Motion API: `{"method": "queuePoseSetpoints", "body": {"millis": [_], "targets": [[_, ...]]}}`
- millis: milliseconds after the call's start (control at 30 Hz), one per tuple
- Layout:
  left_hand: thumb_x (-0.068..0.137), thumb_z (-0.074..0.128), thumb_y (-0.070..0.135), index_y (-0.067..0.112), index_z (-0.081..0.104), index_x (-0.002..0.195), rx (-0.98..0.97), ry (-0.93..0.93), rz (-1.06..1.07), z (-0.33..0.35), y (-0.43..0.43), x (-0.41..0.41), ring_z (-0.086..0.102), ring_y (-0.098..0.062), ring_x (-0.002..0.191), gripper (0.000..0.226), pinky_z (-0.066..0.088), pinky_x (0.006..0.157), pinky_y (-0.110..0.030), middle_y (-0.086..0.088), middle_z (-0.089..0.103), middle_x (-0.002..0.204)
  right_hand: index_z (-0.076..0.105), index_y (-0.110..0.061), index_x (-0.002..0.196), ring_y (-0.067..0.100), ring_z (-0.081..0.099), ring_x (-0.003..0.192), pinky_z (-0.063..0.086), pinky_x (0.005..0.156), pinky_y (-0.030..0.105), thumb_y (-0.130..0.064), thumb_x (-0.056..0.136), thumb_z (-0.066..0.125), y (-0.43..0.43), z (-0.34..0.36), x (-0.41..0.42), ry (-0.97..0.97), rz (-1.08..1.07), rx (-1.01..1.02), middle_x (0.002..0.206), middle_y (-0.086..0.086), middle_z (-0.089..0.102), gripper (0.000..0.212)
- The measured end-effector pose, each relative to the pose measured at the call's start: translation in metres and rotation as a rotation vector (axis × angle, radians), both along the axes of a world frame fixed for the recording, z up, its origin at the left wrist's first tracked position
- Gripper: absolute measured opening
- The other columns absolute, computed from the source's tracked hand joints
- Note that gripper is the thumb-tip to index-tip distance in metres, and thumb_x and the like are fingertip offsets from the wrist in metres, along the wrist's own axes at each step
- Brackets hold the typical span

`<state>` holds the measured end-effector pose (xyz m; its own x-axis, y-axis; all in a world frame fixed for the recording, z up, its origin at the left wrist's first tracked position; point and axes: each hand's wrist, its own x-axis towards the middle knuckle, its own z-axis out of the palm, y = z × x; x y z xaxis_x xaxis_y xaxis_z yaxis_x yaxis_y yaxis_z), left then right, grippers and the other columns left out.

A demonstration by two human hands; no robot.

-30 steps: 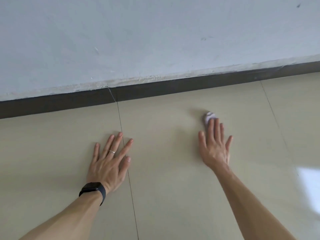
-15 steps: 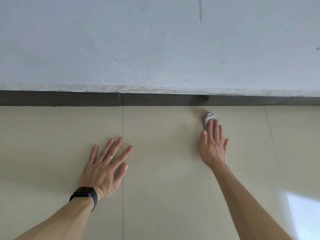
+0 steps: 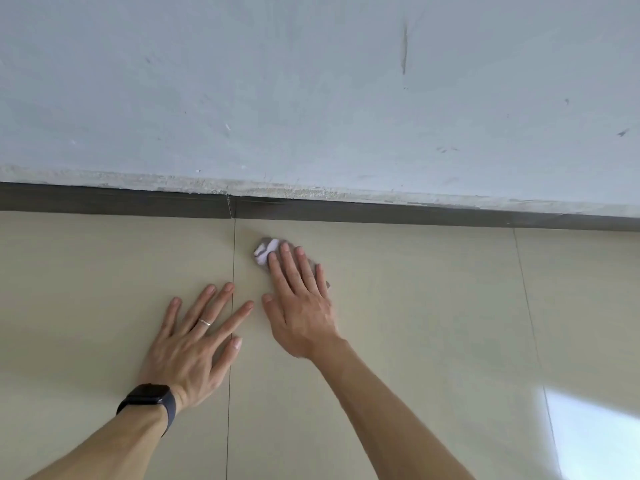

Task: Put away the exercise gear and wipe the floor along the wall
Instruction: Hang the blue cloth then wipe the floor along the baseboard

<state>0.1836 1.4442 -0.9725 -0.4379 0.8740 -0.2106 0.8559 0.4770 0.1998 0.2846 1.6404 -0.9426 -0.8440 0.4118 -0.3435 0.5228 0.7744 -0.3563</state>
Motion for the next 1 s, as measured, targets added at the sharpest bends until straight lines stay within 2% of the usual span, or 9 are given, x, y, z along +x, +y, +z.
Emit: {"method": "queuePoseSetpoints", "body": {"millis": [100, 167, 267, 333, 533, 633, 700, 867, 1000], "targets": [[0.095, 0.029, 0.049, 0.041, 0.025, 0.155, -0.015, 0.002, 0.001, 0.0, -0.002, -0.001, 0.02, -0.02, 0.151, 0.06, 0.017, 0.118, -0.056, 0.007, 0.014, 0.166, 0.006, -0.028, 0.16, 0.013, -0.007, 0.154, 0.0, 0.124, 0.045, -0.046, 0.1, 0.014, 0.045, -0.004, 0.018, 0.009, 0.003, 0.055, 0.168, -0.009, -0.003, 0.063], [0.096, 0.028, 0.049, 0.041, 0.024, 0.155, -0.024, 0.007, -0.005, -0.002, -0.004, -0.003, 0.019, -0.02, 0.151, 0.06, 0.015, 0.118, -0.055, 0.007, 0.013, 0.166, 0.011, -0.019, 0.16, 0.021, 0.004, 0.155, 0.012, 0.122, 0.053, -0.045, 0.099, 0.014, 0.093, -0.011, 0.044, -0.035, -0.251, 0.176, 0.168, 0.001, 0.007, 0.067], [0.097, 0.026, 0.05, 0.044, 0.017, 0.156, -0.033, 0.019, -0.009, -0.003, -0.004, -0.001, 0.014, -0.018, 0.152, 0.06, 0.013, 0.119, -0.054, 0.008, 0.008, 0.167, 0.002, -0.016, 0.16, 0.024, -0.001, 0.155, 0.008, 0.122, 0.056, -0.044, 0.105, 0.02, 0.141, -0.009, 0.082, -0.163, -0.674, 0.15, 0.168, 0.004, -0.002, 0.065], [0.098, 0.024, 0.051, 0.045, 0.011, 0.156, -0.043, 0.013, -0.012, -0.002, -0.003, -0.001, 0.008, -0.016, 0.153, 0.06, 0.01, 0.12, -0.053, 0.009, 0.002, 0.167, -0.001, -0.017, 0.16, 0.024, -0.003, 0.155, 0.007, 0.123, 0.054, -0.049, 0.104, 0.019, 0.123, -0.004, 0.095, -0.133, -0.717, 0.123, 0.168, 0.002, -0.005, 0.067], [0.098, 0.025, 0.049, 0.043, 0.017, 0.156, -0.019, -0.024, -0.013, 0.001, -0.003, 0.001, 0.005, -0.016, 0.154, 0.058, 0.009, 0.121, -0.056, 0.009, 0.003, 0.167, 0.016, -0.012, 0.159, 0.027, 0.0, 0.155, 0.013, 0.123, 0.051, -0.049, 0.102, 0.034, -0.094, 0.005, 0.147, -0.041, -0.086, 0.126, 0.168, 0.007, 0.004, 0.071], [0.097, 0.026, 0.049, 0.044, 0.018, 0.155, -0.005, -0.034, -0.006, 0.003, -0.003, 0.002, 0.004, -0.015, 0.154, 0.059, 0.009, 0.121, -0.056, 0.009, 0.004, 0.167, 0.017, -0.018, 0.16, 0.02, 0.003, 0.155, 0.017, 0.121, 0.047, -0.048, 0.103, 0.035, -0.116, 0.005, 0.173, 0.001, 0.171, 0.078, 0.168, -0.001, 0.006, 0.066], [0.097, 0.024, 0.05, 0.044, 0.019, 0.155, -0.001, -0.024, -0.008, 0.003, -0.003, 0.003, 0.005, -0.016, 0.154, 0.059, 0.009, 0.122, -0.055, 0.009, 0.004, 0.167, 0.016, -0.021, 0.16, 0.015, 0.002, 0.155, 0.019, 0.122, 0.047, -0.048, 0.104, 0.03, -0.085, -0.001, 0.186, -0.033, 0.014, 0.157, 0.168, -0.004, 0.005, 0.064], [0.097, 0.022, 0.052, 0.046, 0.018, 0.155, 0.026, -0.012, 0.001, 0.0, -0.007, 0.003, 0.006, -0.018, 0.154, 0.058, 0.006, 0.121, -0.054, 0.007, 0.006, 0.167, 0.007, -0.021, 0.16, 0.014, -0.004, 0.154, 0.004, 0.125, 0.046, -0.052, 0.102, 0.017, -0.016, 0.003, 0.228, -0.097, -0.885, 0.106, 0.168, -0.004, 0.0, 0.067], [0.099, 0.021, 0.049, 0.04, 0.021, 0.156, 0.044, -0.028, -0.028, -0.001, -0.008, 0.007, 0.008, -0.023, 0.154, 0.058, 0.008, 0.12, -0.059, 0.0, 0.011, 0.167, 0.005, -0.021, 0.16, 0.014, -0.011, 0.154, -0.001, 0.125, 0.044, -0.054, 0.099, 0.023, -0.104, 0.001, 0.236, -0.065, -0.888, 0.094, 0.168, -0.005, -0.004, 0.072]]}}
